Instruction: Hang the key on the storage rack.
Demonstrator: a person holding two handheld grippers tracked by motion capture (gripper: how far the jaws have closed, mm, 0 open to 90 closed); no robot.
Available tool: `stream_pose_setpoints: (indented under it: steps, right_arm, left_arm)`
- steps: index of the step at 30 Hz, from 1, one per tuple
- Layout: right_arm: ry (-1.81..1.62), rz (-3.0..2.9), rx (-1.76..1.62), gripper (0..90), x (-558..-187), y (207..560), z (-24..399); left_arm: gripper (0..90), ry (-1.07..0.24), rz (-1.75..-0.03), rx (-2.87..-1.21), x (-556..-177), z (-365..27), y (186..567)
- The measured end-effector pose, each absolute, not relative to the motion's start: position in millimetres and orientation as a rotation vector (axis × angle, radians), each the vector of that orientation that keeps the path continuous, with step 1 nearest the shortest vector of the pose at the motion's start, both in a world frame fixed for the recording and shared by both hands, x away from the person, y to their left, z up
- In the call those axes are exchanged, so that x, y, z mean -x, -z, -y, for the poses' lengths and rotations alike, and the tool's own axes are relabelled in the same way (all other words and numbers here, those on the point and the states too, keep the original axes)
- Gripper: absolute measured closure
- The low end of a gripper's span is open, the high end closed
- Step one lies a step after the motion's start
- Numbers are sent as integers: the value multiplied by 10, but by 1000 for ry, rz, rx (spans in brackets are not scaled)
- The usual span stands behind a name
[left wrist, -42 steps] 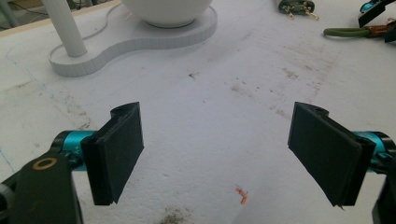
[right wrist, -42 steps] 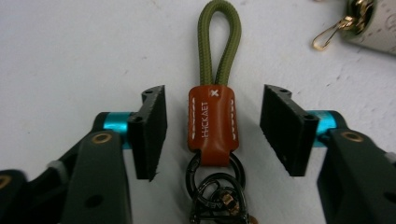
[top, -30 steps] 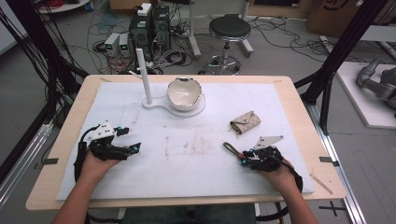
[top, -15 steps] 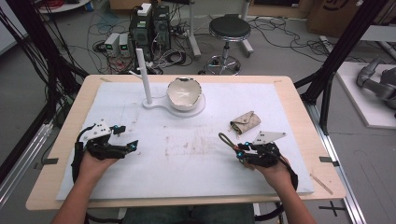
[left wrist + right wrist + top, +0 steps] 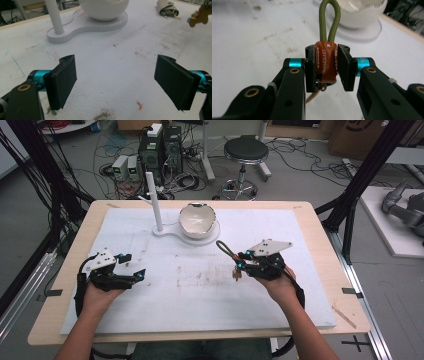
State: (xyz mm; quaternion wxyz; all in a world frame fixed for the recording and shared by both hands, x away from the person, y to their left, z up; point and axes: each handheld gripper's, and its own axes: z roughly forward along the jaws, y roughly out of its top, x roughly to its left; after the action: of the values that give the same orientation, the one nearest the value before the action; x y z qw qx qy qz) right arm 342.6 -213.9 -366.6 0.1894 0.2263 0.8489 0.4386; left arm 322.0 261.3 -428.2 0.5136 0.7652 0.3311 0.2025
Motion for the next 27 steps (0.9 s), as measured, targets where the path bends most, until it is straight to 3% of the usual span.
stream_pose_setpoints:
  steps: [13,27]
  right_arm:
    - [-1217,-2347,-444,708,-3761,3130,1496]
    - [-1206,-2331,-349,709,-4015,2818,990]
  left_arm:
    - [181,-491,-793,-1853,-3214,-2608,4282]
    - [181,-516,-812,-1847,-3154,-2695,4272]
